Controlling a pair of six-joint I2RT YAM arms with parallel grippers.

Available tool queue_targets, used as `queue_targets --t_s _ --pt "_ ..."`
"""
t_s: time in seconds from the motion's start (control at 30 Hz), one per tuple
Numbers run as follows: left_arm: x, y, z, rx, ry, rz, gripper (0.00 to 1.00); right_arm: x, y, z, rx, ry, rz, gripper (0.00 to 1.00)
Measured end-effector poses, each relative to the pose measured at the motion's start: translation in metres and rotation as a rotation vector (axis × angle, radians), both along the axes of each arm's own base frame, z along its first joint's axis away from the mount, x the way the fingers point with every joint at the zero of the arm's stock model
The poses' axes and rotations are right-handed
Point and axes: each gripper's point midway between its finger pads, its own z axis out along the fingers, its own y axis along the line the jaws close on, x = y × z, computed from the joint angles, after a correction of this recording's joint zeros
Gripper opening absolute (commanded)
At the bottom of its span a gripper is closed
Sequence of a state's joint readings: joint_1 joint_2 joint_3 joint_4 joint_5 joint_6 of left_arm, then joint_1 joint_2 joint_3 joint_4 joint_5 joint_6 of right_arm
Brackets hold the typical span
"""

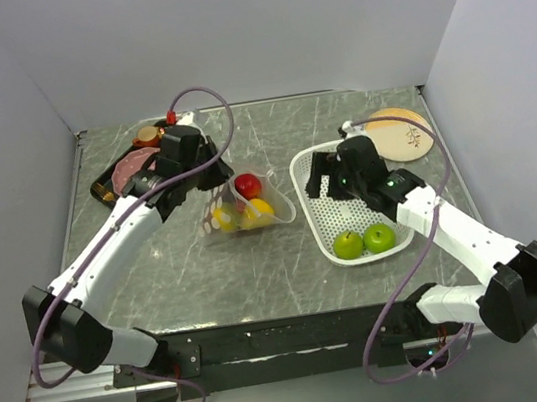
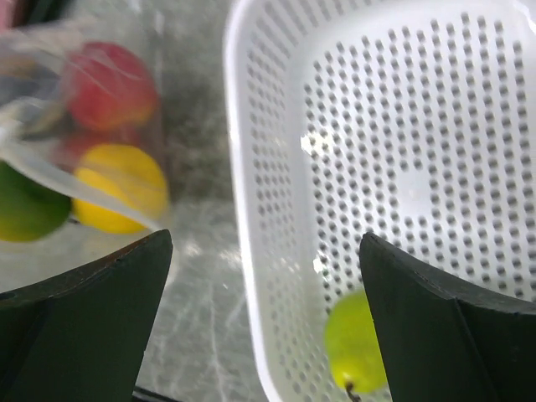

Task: Place the food in the zip-top bag and seal the zipper
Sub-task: Place the fake fruit in the zipper food storage bag, then adjust the fake fruit in the bin.

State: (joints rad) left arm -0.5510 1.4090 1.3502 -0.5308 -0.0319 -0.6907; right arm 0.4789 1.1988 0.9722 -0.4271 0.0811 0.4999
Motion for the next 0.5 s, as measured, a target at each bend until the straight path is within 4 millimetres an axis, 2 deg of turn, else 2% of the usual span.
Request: queue_targets --t_s 0.1,0.2,0.27,0.37,0.5 --pt "0.004 -0.006 -0.009 0.002 0.026 -0.016 0.01 -0.017 -0.009 -0.021 -0.038 0.069 -0.007 1.00" --pt "0.003 -0.013 -0.021 0.000 0.063 -0.043 0.01 -0.044 -0.018 -0.042 -0.061 0.133 0.000 1.00" --pt "0.001 -0.015 -0.025 -0.005 0.074 -0.056 0.01 -0.059 -0.021 -0.045 -0.065 0.158 0.008 1.00" --pt "0.000 -0.017 -0.025 -0.012 0.078 -0.067 0.01 -0.069 -0.022 -0.045 -0.090 0.171 0.012 1.00" --pt "-0.001 -0.018 -0.026 -0.014 0.081 -0.072 0.01 -0.081 -0.024 -0.060 -0.158 0.232 0.008 1.00"
